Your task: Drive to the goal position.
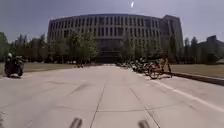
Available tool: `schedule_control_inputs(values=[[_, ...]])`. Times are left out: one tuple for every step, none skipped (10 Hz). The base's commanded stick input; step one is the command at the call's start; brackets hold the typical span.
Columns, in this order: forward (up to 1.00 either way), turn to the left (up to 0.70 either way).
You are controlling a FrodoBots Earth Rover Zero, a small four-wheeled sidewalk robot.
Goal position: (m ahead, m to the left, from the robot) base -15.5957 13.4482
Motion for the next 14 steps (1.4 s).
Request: schedule_control_inputs(values=[[1.00,0.00],[1.00,0.00],[1.00,0.00],[1.00,0.00],[1.00,0.00],[1.00,0.00],[1.00,0.00],[1.00,0.00],[1.00,0.00],[1.00,0.00],[1.00,0.00],[1.00,0.00],[1.00,0.00],[1.00,0.00]])
